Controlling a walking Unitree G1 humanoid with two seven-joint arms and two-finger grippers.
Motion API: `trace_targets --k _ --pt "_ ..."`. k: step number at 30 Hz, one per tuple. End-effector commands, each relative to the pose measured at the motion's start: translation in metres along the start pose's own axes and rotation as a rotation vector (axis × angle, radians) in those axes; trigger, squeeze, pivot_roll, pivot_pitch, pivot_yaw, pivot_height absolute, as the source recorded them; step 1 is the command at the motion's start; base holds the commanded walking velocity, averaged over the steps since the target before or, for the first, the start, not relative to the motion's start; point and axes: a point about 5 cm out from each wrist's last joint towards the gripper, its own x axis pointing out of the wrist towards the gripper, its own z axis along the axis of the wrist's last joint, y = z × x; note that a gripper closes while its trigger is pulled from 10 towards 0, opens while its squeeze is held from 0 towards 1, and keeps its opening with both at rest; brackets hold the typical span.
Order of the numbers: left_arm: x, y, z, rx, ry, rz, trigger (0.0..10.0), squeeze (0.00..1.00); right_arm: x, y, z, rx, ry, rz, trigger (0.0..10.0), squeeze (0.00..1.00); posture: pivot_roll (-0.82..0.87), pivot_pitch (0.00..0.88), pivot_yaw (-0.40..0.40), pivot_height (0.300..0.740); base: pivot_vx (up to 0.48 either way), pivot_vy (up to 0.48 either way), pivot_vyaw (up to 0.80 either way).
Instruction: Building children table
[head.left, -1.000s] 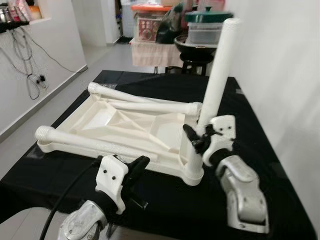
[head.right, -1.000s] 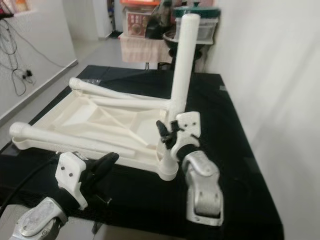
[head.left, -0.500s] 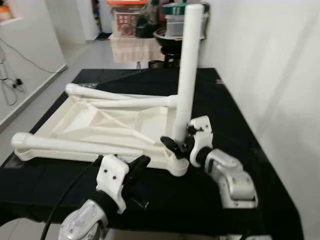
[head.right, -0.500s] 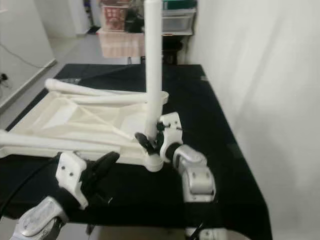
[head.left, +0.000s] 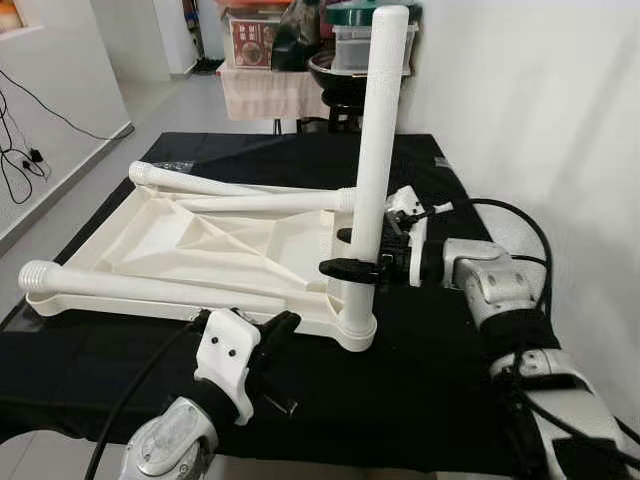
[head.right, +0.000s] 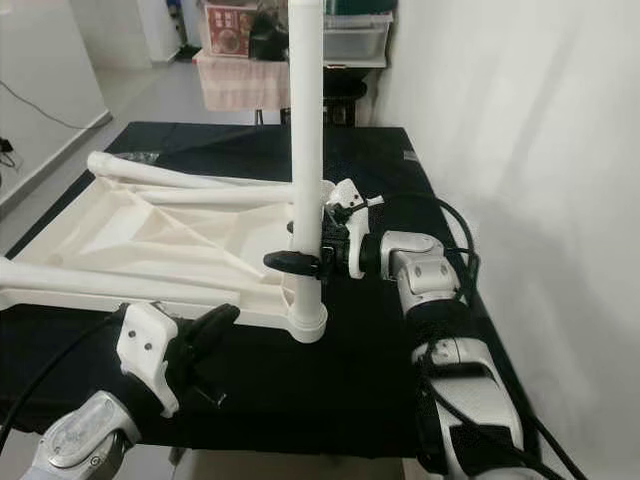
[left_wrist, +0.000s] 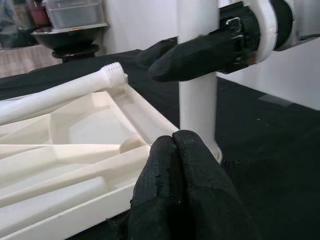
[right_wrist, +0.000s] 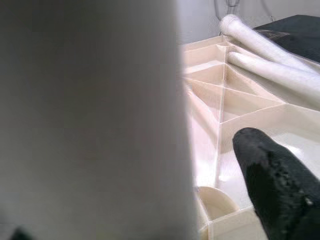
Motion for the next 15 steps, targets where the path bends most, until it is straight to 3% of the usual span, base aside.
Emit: trace_targets --k 1,8,11,12,15 --pt "-0.001 -0.002 0.0 0.004 -0.003 0.002 10.0 0.0 0.004 -0.001 0.003 0.0 0.004 0.029 0.0 0.0 0.05 0.0 -0.053 0.74 0.0 0.0 0.0" --pt "-0.001 -0.004 0.002 0.0 -0.007 0.0 10.0 0.0 -0.015 -0.01 -0.01 0.025 0.009 -0.014 0.0 0.0 0.04 0.003 -0.05 0.74 0.0 0.0 0.0" --pt "-0.002 -0.004 0.003 -0.001 -0.008 -0.001 10.0 0.0 -0.026 -0.017 -0.016 0.012 0.018 -0.116 0.0 0.0 0.04 0.009 -0.05 0.74 0.0 0.0 0.0" --pt "-0.003 -0.004 0.004 -0.001 -0.009 -0.002 10.0 0.0 -0.036 -0.022 -0.023 0.002 0.037 -0.232 0.0 0.0 0.03 0.025 -0.056 0.74 0.0 0.0 0.0" --pt "-0.004 -0.004 0.005 -0.001 -0.01 -0.002 10.0 0.0 -0.042 -0.022 -0.029 0.01 0.053 -0.319 0.0 0.0 0.02 0.03 -0.06 0.74 0.0 0.0 0.0"
